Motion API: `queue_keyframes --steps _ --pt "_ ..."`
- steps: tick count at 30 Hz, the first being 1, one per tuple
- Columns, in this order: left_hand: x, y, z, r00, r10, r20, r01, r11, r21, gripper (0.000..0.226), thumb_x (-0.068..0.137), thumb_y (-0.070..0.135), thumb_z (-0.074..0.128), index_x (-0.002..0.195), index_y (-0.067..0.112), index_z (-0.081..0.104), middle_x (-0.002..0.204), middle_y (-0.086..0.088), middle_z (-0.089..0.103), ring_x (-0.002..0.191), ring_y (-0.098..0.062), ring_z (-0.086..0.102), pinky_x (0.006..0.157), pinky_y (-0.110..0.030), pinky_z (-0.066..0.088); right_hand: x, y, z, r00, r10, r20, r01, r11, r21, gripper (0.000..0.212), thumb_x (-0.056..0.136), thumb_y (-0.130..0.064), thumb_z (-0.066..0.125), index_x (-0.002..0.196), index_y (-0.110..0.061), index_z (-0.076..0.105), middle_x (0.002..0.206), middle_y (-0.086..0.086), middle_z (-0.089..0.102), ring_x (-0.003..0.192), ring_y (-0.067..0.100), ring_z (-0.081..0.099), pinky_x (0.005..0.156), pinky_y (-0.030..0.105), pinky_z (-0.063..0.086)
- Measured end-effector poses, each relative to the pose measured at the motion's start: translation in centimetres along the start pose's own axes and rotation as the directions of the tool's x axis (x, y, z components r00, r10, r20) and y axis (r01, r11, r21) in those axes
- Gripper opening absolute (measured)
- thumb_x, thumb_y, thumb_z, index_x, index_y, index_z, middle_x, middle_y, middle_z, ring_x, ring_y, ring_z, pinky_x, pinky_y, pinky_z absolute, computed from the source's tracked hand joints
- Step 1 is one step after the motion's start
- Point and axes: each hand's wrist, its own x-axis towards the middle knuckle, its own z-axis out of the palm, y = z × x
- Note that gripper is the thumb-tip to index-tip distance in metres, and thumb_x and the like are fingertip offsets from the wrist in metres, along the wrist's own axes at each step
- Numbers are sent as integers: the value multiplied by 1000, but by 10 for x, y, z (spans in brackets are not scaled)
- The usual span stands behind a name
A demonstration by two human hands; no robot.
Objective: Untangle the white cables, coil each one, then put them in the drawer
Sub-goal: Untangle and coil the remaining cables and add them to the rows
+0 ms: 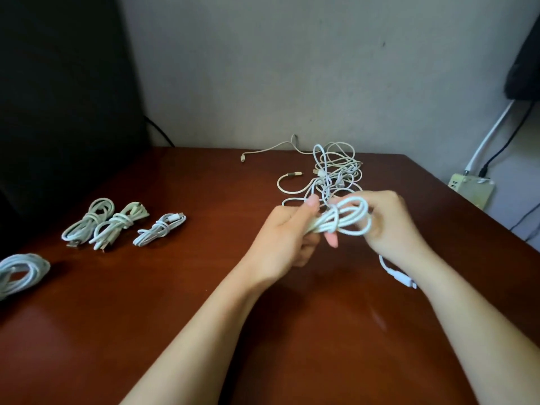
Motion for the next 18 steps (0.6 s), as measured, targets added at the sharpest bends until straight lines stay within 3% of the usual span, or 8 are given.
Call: queue_keyframes --steps 2,4,7,10,14,18 --pt "0 4 -3 996 -15 -86 11 999 -49 60 89 51 38 59 5 62 56 0 15 39 -8 14 43 -18 12 -1 -2 7 1000 14 13 -13 997 -73 30 83 -46 58 64 -26 70 56 8 55 51 5 38 50 24 31" --pt "0 6 -7 988 3 -153 -10 999 -45 57 82 53 47 61 1 60 51 1 18 38 -8 14 42 -18 12 -2 -6 13 999 35 36 -31 992 -123 32 91 -28 61 61 -18 65 50 4 51 48 6 39 51 17 30" --pt "1 7 -12 963 17 -268 -27 999 -33 49 92 33 54 65 -7 53 41 8 23 35 -7 14 40 -16 13 -8 -17 24 987 4 161 19 990 -140 19 92 -28 60 76 -22 70 61 1 60 58 8 51 61 22 40" --pt "5 4 -19 904 -49 -424 21 997 -71 42 92 24 53 57 2 54 39 8 24 33 -7 16 39 -16 16 -13 -20 30 968 -53 247 106 973 -207 9 87 -23 67 90 -16 70 64 -11 54 63 5 50 60 23 37" --pt "8 -10 -31 801 17 -599 162 956 243 48 86 36 52 43 16 58 37 6 35 39 -13 31 52 -28 31 -16 -22 31 945 -88 314 196 923 -331 21 90 -21 62 111 -22 67 76 -10 55 64 -1 46 63 26 35" --pt "9 -12 -33 751 146 -644 213 870 444 47 88 28 51 46 9 49 42 5 33 46 -11 30 45 -20 26 -18 -27 30 935 -83 346 222 896 -386 19 91 -20 60 108 -17 67 84 -4 61 64 8 42 69 34 46"
